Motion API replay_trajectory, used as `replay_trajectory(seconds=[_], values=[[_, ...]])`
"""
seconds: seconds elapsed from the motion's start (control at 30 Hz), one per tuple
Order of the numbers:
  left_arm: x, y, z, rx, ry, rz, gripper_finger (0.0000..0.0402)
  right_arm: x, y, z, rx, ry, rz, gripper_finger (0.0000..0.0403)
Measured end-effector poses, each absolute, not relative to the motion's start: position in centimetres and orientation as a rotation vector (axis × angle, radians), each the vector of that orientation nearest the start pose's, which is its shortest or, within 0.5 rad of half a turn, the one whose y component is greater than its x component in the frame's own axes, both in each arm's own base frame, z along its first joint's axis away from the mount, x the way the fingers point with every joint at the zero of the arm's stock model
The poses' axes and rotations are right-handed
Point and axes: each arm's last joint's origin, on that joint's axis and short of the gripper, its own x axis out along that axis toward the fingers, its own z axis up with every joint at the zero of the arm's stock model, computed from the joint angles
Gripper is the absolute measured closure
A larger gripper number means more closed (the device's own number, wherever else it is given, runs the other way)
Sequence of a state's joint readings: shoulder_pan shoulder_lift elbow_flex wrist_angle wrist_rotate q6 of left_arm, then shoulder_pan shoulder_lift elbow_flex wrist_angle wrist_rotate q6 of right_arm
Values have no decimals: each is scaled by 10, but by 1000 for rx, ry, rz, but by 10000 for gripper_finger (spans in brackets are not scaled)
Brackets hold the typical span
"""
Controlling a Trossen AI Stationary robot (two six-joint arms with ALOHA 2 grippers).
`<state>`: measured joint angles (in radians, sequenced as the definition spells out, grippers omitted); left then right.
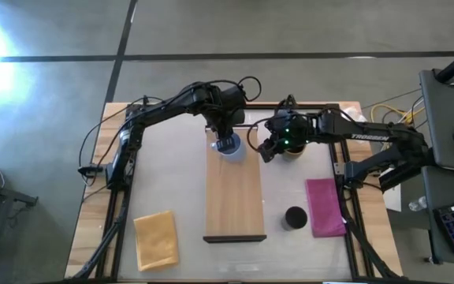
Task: Stack small to large cups/mugs on shelf
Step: Put the blue mug on the shelf, then put the green mug on the shelf
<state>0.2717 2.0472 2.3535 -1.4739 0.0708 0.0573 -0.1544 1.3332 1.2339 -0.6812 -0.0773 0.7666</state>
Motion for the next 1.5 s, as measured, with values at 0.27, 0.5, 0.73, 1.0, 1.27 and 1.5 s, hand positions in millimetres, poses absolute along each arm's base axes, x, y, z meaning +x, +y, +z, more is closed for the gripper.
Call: replay_trajectory(seconds=[0.27, 0.5, 0.73, 1.0, 1.27, 1.5], values=[[380, 103, 381, -168, 1154, 153, 401, 279, -48, 315, 827, 674, -357, 394], [380, 103, 381, -165, 1152, 150, 395, 285, -49, 296, 851, 607, -290, 394], [381, 102, 381, -168, 1145, 151, 351, 287, -49, 287, 873, 566, -267, 394], [382, 103, 383, -167, 1125, 154, 324, 283, -48, 269, 891, 601, -297, 394], [373, 101, 395, -140, 1098, 190, 323, 281, -49, 285, 838, 539, -304, 394], [353, 80, 437, -141, 893, 177, 323, 240, -60, 324, 705, 658, -540, 394]])
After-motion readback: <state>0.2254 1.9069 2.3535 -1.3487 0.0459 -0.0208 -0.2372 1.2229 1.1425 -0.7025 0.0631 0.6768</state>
